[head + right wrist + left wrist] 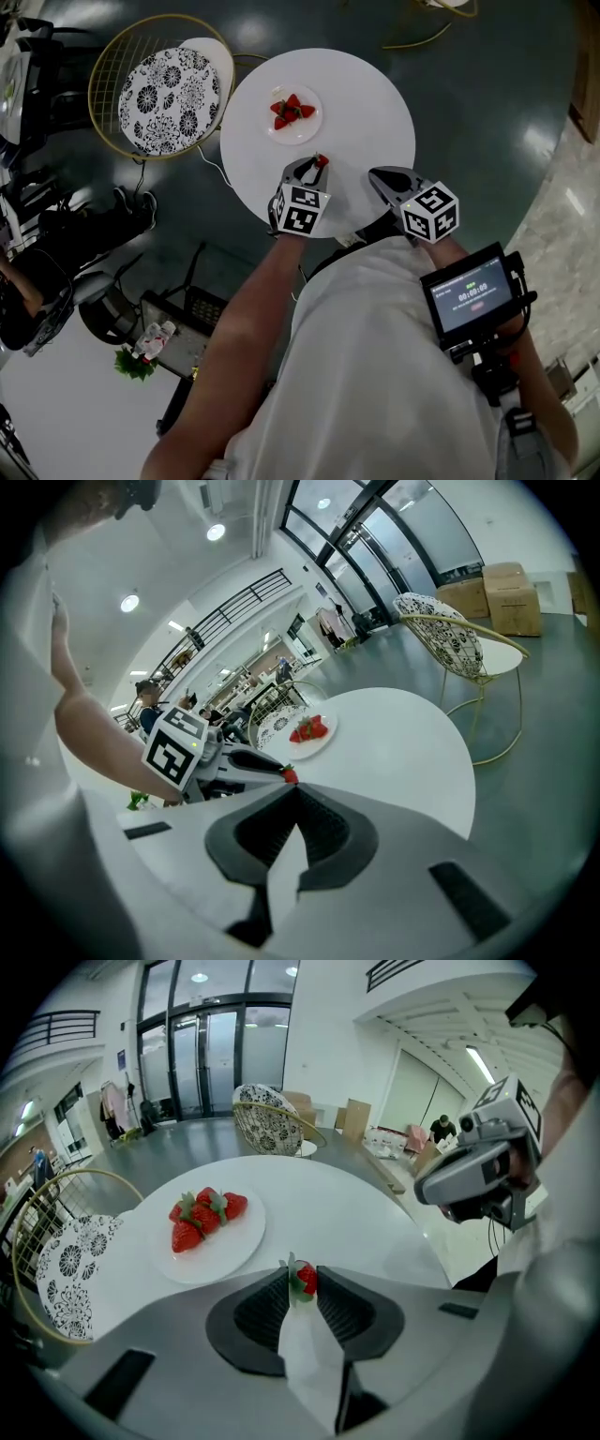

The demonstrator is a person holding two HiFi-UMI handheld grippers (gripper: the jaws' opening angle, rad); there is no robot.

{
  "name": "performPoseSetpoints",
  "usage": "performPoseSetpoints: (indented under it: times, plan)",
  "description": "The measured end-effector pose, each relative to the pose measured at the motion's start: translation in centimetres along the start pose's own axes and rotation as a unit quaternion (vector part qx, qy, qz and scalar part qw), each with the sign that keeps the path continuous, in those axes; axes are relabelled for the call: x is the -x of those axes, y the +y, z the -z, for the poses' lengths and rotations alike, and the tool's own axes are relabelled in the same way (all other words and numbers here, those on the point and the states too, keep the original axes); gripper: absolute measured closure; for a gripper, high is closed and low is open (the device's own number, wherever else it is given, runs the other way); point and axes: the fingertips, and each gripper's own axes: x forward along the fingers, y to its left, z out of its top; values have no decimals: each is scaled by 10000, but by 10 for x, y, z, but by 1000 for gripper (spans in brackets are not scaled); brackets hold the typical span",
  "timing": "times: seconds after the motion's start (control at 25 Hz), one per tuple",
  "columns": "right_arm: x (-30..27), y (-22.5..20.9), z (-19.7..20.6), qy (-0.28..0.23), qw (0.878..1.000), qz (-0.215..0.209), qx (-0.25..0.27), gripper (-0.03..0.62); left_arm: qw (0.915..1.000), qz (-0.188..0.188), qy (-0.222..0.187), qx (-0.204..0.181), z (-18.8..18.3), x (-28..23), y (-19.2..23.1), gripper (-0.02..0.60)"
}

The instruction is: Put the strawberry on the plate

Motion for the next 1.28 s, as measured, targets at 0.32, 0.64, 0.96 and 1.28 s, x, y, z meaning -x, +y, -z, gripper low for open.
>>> performPoseSetpoints:
  times: [0.32,0.64,0.96,1.28]
  plan:
    - [-8,10,-14,31,9998,-120,164,588,9983,-253,-441,277,-26,19,21,500]
    - [-12,19,-20,141,9993,-214,273,588,9925,-499,-661,900,-40,26,54,500]
    - [-7,12,-15,186,9997,-77,167,588,9873,-617,-574,1344,-38,10,76,500]
    - [-3,9,-10,181,9998,-9,88,588,9866,-705,-451,1404,-34,3,78,500]
